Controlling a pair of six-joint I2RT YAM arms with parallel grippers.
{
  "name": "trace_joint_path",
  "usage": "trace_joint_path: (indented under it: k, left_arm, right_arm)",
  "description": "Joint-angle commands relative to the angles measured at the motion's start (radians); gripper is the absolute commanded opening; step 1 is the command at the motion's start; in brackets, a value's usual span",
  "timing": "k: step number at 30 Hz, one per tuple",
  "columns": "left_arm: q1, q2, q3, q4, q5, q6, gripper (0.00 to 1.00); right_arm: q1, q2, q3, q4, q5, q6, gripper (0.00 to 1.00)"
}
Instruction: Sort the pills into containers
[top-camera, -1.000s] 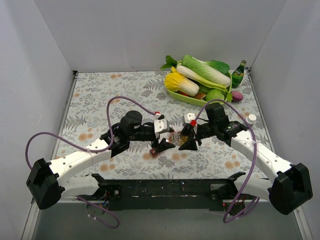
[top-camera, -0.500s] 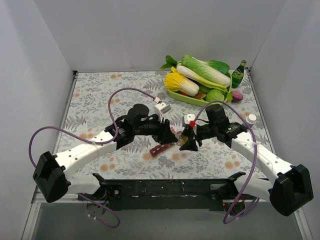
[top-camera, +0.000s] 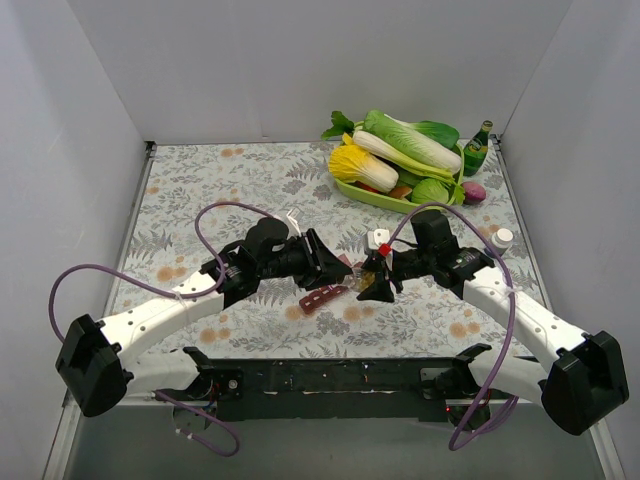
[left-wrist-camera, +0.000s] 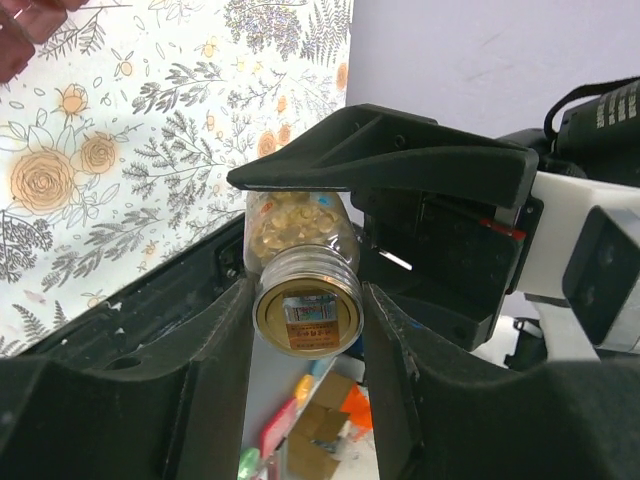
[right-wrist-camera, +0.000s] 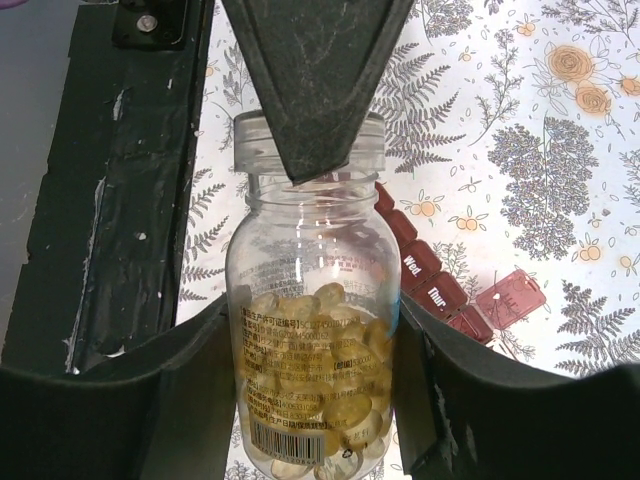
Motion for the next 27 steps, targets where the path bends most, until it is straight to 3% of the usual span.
trace_joint_path:
  k: [1,6,10,13,14,16,21,27]
  left_arm:
    - [0.019,-0.056,0.042,0.009,0.046,-0.097,0.0]
    - [0.103,-0.107,-0.018,0.006,0.089,-0.071,0.0]
    - [0.2,-0.17,-0.041,-0.066,0.086,0.033,0.0]
    - [0.289,-0.161,-0.024,-0.254,-0.055,0.215,0.0]
    - [0.309,-0.124,-0.013,-0.379,-0.131,0.251,0.0]
    - [0.383,-0.084,-0.034,-0.448,-0.312,0.34,0.0]
    - [0.6,0.029,-0.157,-0.341,-0.416,0.381,0.06]
    - [0.688,0.27,-0.082,-0.363,-0.601,0.329,0.16]
  right_arm:
    - [-0.009,-0.012,0.008,0.023,0.028,0.004,0.02]
    - [-0.007,-0.015,0.007,0.024,0.025,0.004,0.02]
    - [-0.012,-0.018,0.0,0.026,0.027,0.004,0.02]
    - [-0.018,-0.026,-0.004,0.03,0.03,0.004,0.02]
    - [-0.02,-0.03,-0.007,0.032,0.03,0.003,0.02]
    - [-0.024,-0.038,-0.012,0.033,0.03,0.003,0.02]
    - [-0.033,-0.053,-0.017,0.036,0.028,0.007,0.02]
    - [-0.049,-0.073,-0.024,0.047,0.016,0.018,0.02]
